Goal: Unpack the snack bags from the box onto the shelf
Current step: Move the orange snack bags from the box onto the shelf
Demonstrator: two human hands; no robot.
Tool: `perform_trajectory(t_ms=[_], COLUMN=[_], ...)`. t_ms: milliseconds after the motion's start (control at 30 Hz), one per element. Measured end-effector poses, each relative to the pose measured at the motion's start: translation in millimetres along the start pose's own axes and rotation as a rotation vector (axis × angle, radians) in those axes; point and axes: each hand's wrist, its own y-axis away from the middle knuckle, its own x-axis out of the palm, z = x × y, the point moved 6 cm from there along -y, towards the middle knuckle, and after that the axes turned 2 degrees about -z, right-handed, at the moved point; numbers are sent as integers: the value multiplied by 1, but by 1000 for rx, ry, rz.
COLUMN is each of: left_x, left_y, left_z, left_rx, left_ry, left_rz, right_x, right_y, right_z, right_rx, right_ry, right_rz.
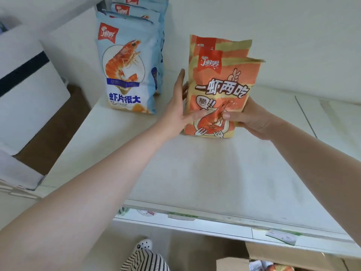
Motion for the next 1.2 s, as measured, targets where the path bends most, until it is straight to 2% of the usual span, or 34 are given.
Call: perform_trajectory(t_ms=[100,167,300,433,500,600,867,1200], left_x=[10,13,2,-7,-4,0,-11,-19], left_y=[20,19,-3,-14,-20,-38,-81,-100], left_z=[17,26,29,19,15,23,51,66], left_rx=[-2,14,85,182,260,310,267,258], left_ry=[55,33,-99,-339,-400,-482,-722,-742], left_rz=[77,79,-110,-401,-462,-457,-479,-504], right_x=[3,1,-4,-6,-6,-8,-6,0], right_y=[3,-6,-41,-82,-100,-125,-164,-189], right_z=[-10,-14,-11,-7,-6,-4,5,-6], right_rx=[-33,-36,-65,-87,-97,-111,-136,-261], right_ry=[34,35,31,22,15,-46,-225,-215], right_rz=[10,-42,-99,-92,-116,-156,-135,-232])
